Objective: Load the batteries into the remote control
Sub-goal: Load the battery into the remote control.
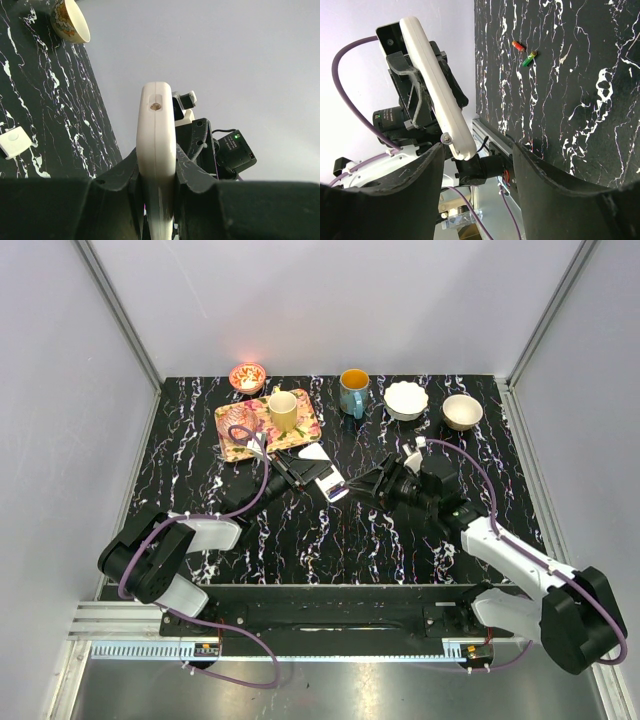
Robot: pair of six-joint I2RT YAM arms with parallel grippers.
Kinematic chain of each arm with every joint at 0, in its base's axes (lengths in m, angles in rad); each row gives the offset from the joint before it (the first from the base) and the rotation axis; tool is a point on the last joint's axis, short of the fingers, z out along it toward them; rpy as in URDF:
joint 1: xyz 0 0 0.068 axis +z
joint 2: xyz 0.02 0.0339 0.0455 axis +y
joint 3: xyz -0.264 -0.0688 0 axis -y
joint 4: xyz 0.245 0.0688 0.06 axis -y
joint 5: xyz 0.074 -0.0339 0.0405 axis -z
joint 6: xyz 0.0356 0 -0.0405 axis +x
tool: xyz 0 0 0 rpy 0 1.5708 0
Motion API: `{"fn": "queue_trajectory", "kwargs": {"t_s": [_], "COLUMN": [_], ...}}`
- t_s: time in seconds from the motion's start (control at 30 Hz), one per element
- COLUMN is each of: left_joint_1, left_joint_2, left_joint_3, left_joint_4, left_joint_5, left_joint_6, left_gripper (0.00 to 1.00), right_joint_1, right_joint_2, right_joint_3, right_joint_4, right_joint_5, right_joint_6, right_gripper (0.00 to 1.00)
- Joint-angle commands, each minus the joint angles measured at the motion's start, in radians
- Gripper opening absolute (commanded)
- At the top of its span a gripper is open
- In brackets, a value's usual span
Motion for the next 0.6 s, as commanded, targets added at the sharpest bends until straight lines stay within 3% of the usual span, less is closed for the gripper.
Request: {"fn": "queue_trajectory", "kwargs": {"t_s": [0.0, 0.57], "left_joint_1": [-0.002, -0.002], "left_joint_2": [-0.010, -0.024], "left_joint_3": [0.032, 0.034], "left_joint_4": [0.434, 0.434], "left_joint_5": [-0.028, -0.023], "left_joint_6": [-0.009, -0.010], "left_gripper": [0.00, 0.00], "right_joint_1": [0.003, 0.003], "right_joint_2": [-0.032, -0.006], "right_joint_3": [0.054, 0.070], "right_joint_4": [-0.017, -0.007], "right_joint_5": [-0.001, 0.014], "right_joint_6": [-0.013, -0.004], "right_gripper": [0.63, 0.62]}}
